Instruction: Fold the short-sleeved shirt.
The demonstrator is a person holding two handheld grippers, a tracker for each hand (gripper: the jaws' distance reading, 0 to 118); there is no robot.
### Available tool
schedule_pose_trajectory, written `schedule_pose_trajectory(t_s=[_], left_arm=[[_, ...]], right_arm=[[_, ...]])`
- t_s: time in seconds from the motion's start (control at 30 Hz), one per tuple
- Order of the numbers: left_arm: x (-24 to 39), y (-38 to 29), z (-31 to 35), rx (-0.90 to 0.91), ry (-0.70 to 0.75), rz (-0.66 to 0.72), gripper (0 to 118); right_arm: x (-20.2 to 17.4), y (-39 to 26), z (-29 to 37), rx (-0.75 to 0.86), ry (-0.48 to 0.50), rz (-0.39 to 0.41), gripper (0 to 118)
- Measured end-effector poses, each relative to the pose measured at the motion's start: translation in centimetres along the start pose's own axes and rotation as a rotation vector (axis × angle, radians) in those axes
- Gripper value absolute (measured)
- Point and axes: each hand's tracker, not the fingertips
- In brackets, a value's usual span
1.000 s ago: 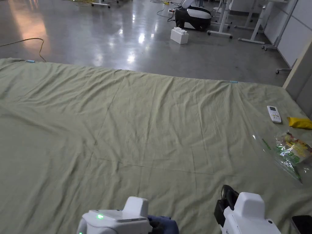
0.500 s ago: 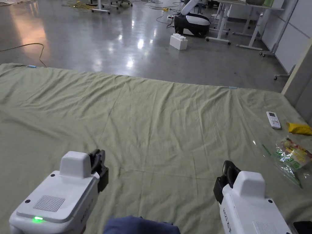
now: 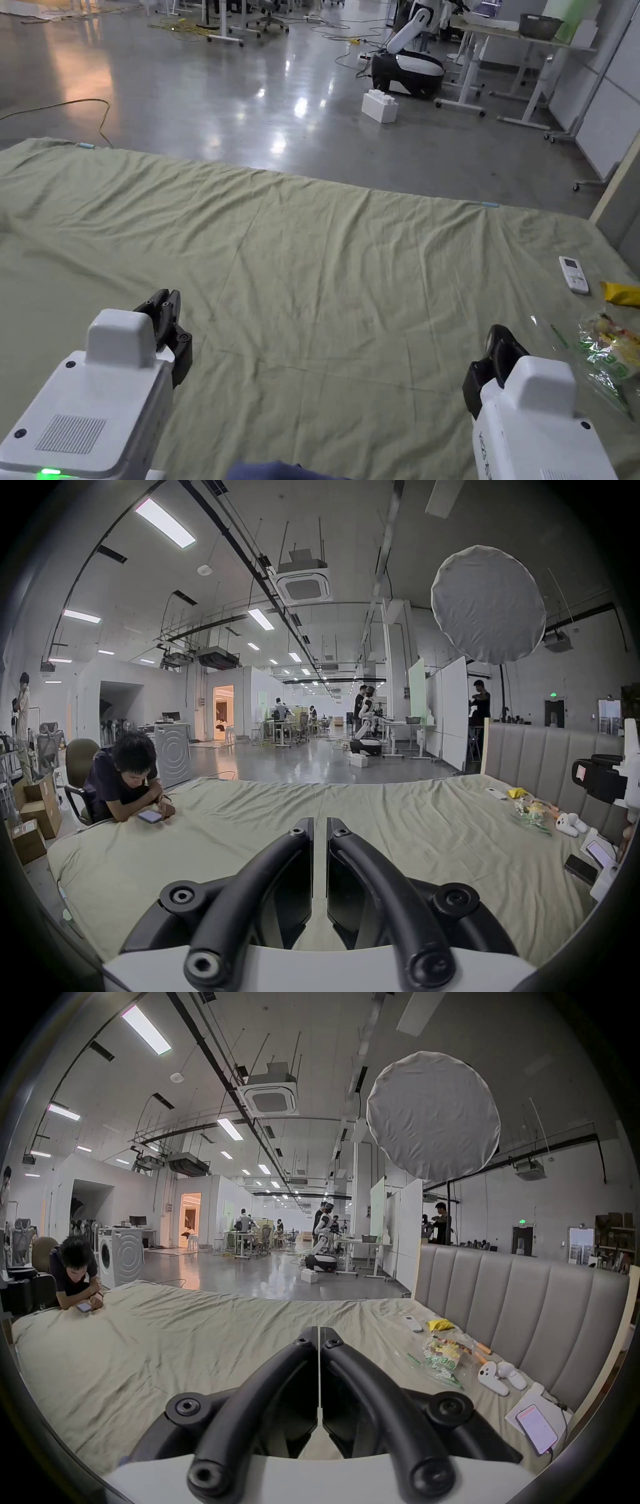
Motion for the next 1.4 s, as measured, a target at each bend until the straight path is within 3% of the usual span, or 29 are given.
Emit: schedule_pose_trajectory(t_s=[0.2,0.47,0.57,0.73,0.93,1.0,1.03,1.07,1.1,1.13,1.23,1.4], left_arm=[[-1.0,-0.6,0.1,-0.017,0.009,-0.008,7],[-2.3,-3.1,0.8,-0.099,-0.014,0.013,7],[-2.7,-4.4,1.1,-0.147,-0.021,0.033,7],[-3.1,-6.4,1.8,-0.23,-0.048,0.064,7],[-3.3,-8.9,1.9,-0.411,-0.19,0.161,8],[-3.6,-9.8,1.2,-0.499,-0.256,0.244,22],[-3.7,-10.3,0.8,-0.552,-0.285,0.289,36],[-3.9,-10.8,0.4,-0.586,-0.321,0.336,60],[-4.2,-11.4,-0.2,-0.634,-0.373,0.387,78],[-4.3,-11.9,-0.7,-0.685,-0.402,0.411,89],[-4.5,-13.5,-2.0,-0.759,-0.527,0.493,92],[-4.4,-16.0,-4.7,-0.874,-0.615,0.636,92]], right_arm=[[-0.3,-0.8,1.7,-0.058,0.041,0.015,2],[-5.2,-8.6,6.5,-0.368,0.29,0.075,2],[-7.4,-11.4,7.6,-0.453,0.363,0.044,2],[-9.8,-14.9,7.1,-0.486,0.3,0.099,2],[-9.9,-16.8,5.0,-0.527,0.22,0.087,2],[-9.9,-17.8,4.7,-0.535,0.2,0.109,2],[-9.8,-18.1,4.5,-0.55,0.199,0.108,2],[-9.8,-18.3,4.5,-0.557,0.195,0.099,2],[-9.8,-18.6,4.5,-0.562,0.192,0.1,2],[-9.8,-18.7,4.5,-0.568,0.195,0.109,2],[-10.0,-18.8,4.4,-0.562,0.194,0.124,2],[-9.6,-19.1,4.2,-0.566,0.195,0.108,2]])
